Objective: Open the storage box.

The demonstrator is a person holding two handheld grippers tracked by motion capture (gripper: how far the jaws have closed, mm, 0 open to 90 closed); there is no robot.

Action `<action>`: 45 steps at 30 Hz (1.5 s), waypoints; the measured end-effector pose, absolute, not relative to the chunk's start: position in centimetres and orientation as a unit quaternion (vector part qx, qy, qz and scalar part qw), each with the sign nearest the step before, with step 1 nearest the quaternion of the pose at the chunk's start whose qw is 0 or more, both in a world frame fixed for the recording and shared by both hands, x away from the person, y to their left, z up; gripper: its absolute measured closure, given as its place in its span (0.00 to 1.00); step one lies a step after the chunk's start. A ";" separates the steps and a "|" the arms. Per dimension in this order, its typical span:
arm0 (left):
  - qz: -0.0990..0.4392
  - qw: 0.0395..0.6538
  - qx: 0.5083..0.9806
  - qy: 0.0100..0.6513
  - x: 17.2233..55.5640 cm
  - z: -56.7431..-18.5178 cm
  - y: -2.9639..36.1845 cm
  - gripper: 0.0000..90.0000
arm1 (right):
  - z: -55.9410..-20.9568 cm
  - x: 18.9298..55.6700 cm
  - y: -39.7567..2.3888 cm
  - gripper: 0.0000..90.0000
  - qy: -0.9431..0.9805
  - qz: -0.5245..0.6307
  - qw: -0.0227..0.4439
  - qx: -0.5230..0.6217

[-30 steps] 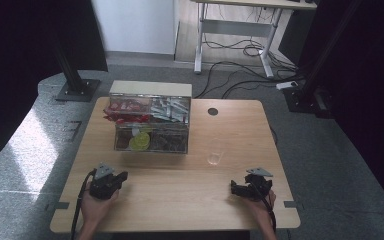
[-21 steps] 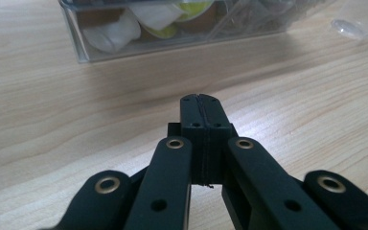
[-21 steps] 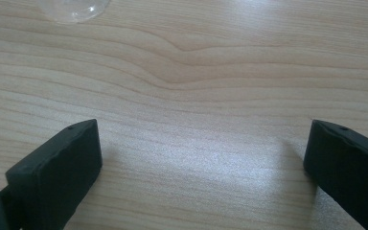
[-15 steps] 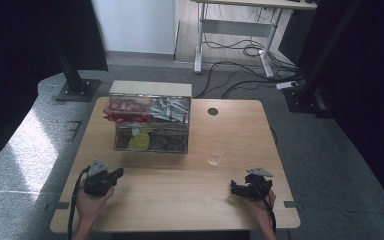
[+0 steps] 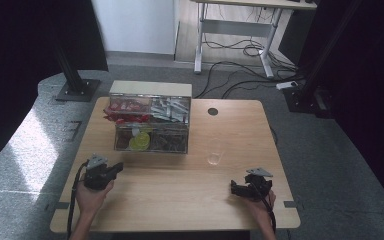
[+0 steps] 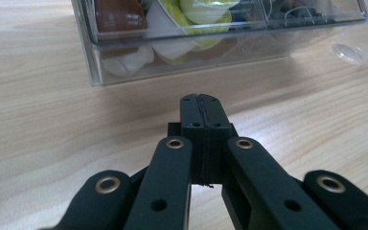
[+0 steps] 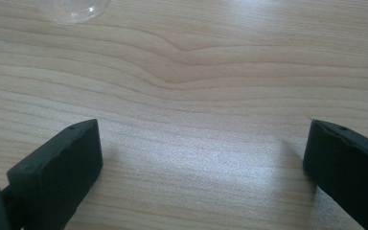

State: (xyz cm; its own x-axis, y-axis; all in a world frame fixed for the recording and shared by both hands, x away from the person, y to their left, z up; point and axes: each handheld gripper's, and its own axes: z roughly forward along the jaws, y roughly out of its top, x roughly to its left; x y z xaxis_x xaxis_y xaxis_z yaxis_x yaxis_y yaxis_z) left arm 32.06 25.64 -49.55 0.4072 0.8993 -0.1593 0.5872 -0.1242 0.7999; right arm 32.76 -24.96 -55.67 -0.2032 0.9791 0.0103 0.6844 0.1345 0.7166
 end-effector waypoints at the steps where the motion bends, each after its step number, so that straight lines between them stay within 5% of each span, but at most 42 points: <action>1: 0.186 0.421 0.726 0.512 32.2 -49.5 25.5 1.00 | -55.7 32.8 -25.0 0.00 0.713 0.305 0.242 0.583; 45: 0.182 0.397 0.736 0.517 37.0 -50.2 25.3 1.00 | -55.7 32.7 -24.9 0.00 0.712 0.304 0.242 0.584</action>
